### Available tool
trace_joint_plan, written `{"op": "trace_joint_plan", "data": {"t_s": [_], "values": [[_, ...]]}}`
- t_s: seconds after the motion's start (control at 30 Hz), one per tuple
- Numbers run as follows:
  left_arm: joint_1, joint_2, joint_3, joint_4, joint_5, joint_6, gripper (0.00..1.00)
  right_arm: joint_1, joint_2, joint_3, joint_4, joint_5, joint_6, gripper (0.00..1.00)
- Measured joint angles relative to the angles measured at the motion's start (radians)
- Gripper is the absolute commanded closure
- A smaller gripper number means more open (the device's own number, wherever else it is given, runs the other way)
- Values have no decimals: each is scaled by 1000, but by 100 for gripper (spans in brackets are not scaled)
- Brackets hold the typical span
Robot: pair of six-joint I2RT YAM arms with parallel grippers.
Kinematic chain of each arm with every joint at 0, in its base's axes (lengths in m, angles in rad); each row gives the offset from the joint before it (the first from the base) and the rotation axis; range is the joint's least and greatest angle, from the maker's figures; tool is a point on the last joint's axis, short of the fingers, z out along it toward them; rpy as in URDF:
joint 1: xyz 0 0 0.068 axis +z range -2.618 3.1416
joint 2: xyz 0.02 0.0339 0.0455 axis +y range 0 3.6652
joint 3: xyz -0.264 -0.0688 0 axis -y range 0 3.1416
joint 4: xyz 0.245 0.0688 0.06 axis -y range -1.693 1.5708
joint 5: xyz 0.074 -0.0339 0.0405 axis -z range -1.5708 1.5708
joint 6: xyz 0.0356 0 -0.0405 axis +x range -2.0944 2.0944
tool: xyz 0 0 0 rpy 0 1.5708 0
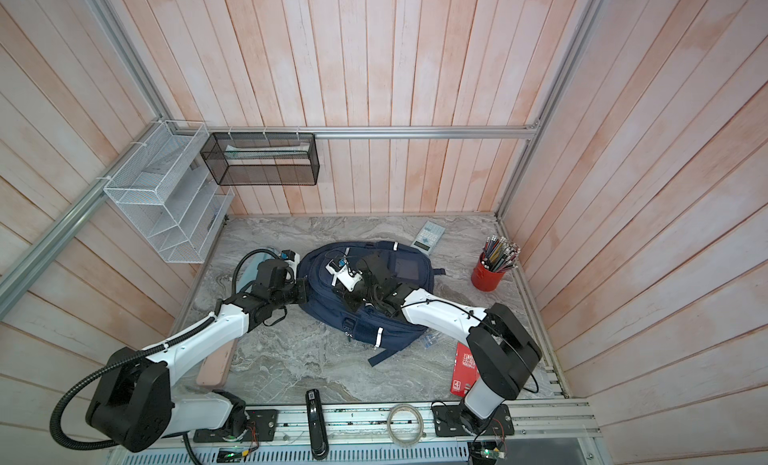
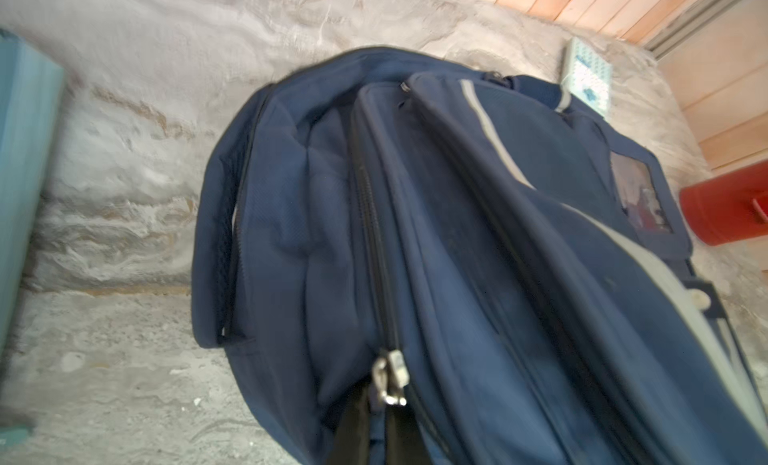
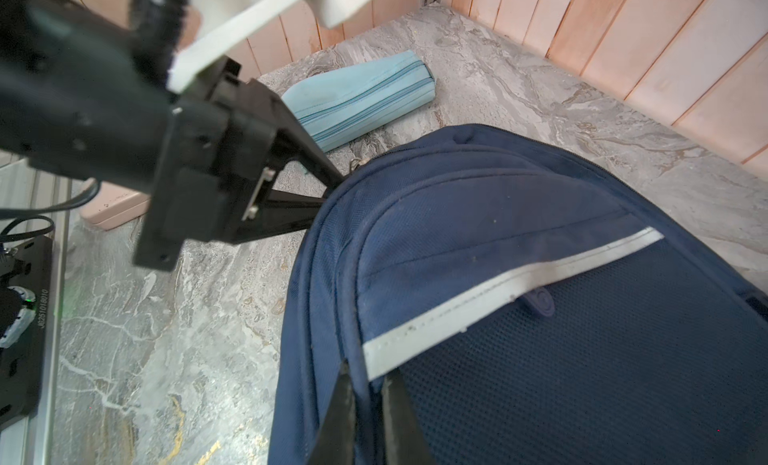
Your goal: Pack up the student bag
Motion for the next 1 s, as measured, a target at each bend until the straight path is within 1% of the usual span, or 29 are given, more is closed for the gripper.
{"op": "trace_joint_plan", "data": {"t_s": [0.17,0.23,0.3,0.33,0.4,0.47,0.5,0.53,0.63,0.73,0.83,0.87,0.9,0.93,1.0], "values": [[47,23,43,-24,96,26,100,1,0,-13,30,-1,-32,100],[56,14,37,-23,126,26,100,3,0,-13,29,0,-38,100],[56,-11,10,-12,131,25,100,3,0,-13,23,2,-44,100],[53,-31,-8,-8,130,24,100,4,0,-13,19,6,-43,95],[34,-77,-48,-4,114,18,100,6,0,-12,2,27,-31,58],[1,-138,-98,0,93,3,100,1,0,-10,-20,48,-16,37],[-16,-169,-124,0,87,-7,100,-6,0,-10,-34,57,-8,12],[-32,-196,-146,-2,82,-19,100,-11,-1,-10,-47,66,0,10],[-71,-264,-200,-8,76,-59,100,14,-19,-12,-82,119,0,9],[-103,-323,-251,-9,82,-103,100,111,-60,-30,-75,203,-15,10],[-138,-359,-276,-16,85,-138,100,212,-84,-53,-55,257,-29,16],[-146,-364,-277,-19,85,-145,100,230,-83,-56,-53,268,-30,18],[-153,-370,-277,-23,87,-152,100,239,-76,-56,-55,284,-32,23],[-156,-374,-277,-26,88,-158,100,241,-63,-56,-54,304,-36,32],[-157,-379,-277,-32,89,-164,100,237,-33,-51,-57,353,-38,46]]}}
